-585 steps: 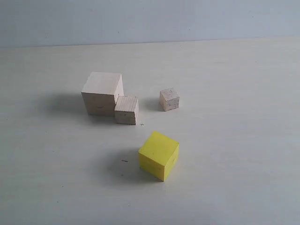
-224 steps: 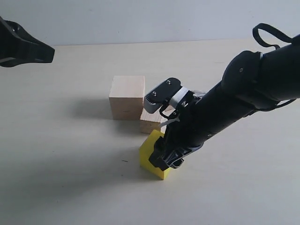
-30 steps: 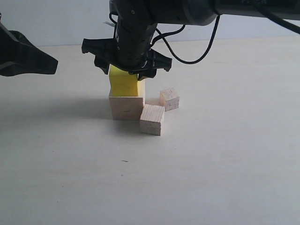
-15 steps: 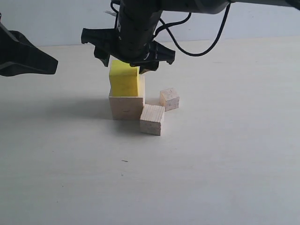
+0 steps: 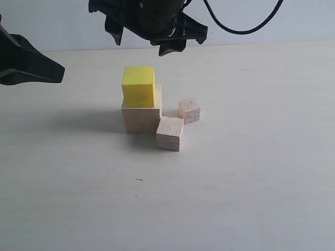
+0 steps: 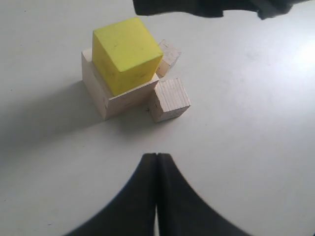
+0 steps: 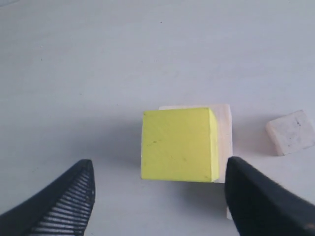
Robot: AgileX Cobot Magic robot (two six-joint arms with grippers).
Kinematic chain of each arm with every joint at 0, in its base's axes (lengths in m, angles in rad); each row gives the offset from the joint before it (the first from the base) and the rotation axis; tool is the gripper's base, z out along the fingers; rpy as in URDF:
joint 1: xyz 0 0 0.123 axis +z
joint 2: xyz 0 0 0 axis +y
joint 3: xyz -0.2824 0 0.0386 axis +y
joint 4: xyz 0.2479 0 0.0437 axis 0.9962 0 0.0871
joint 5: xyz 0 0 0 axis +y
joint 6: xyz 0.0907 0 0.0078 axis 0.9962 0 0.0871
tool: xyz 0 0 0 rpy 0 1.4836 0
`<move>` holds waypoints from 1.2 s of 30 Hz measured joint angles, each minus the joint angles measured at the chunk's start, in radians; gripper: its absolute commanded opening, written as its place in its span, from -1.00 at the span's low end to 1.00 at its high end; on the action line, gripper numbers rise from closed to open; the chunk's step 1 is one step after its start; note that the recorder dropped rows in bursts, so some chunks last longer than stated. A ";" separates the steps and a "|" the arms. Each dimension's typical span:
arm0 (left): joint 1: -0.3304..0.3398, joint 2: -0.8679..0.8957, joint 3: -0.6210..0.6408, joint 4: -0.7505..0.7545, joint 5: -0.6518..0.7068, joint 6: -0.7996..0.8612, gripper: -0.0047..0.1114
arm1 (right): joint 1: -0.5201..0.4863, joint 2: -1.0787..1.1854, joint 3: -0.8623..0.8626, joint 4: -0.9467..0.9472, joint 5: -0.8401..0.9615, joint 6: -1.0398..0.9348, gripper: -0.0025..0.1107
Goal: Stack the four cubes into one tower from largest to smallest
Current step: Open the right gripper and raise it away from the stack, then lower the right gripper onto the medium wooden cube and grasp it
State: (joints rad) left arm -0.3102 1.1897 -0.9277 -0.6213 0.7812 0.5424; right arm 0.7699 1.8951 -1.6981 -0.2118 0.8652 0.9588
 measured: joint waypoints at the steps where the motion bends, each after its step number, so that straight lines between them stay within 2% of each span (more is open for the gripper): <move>1: 0.000 0.000 0.000 0.000 0.000 0.000 -0.92 | 0.000 -0.006 0.000 0.000 0.007 -0.012 0.19; 3: 0.000 0.000 0.000 0.000 0.000 0.000 -0.92 | 0.000 -0.019 0.000 0.002 0.024 -0.052 0.02; 8: 0.000 0.000 0.000 0.000 0.000 0.000 -0.92 | 0.000 -0.068 0.000 0.023 0.078 -0.195 -0.55; 12: 0.000 0.000 0.000 0.000 0.000 0.000 -0.92 | 0.000 -0.112 0.000 0.029 0.141 -0.353 -0.92; 13: 0.000 0.000 0.000 0.000 0.000 0.000 -0.92 | 0.000 -0.123 0.000 0.035 0.164 -0.403 -0.96; 20: 0.000 0.000 0.000 0.000 0.000 0.000 -0.92 | 0.000 -0.187 0.000 0.059 0.338 -0.719 -0.96; 28: 0.000 0.000 0.000 0.000 0.000 0.000 -0.92 | -0.002 -0.242 0.054 -0.087 0.354 -0.910 -0.96; 36: 0.000 0.000 0.000 0.026 0.000 0.000 -0.92 | -0.093 -0.250 0.227 -0.005 0.329 -1.110 -0.96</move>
State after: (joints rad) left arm -0.3102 1.1897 -0.9277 -0.5958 0.7812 0.5424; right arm 0.6772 1.6449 -1.4708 -0.2166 1.1942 -0.1512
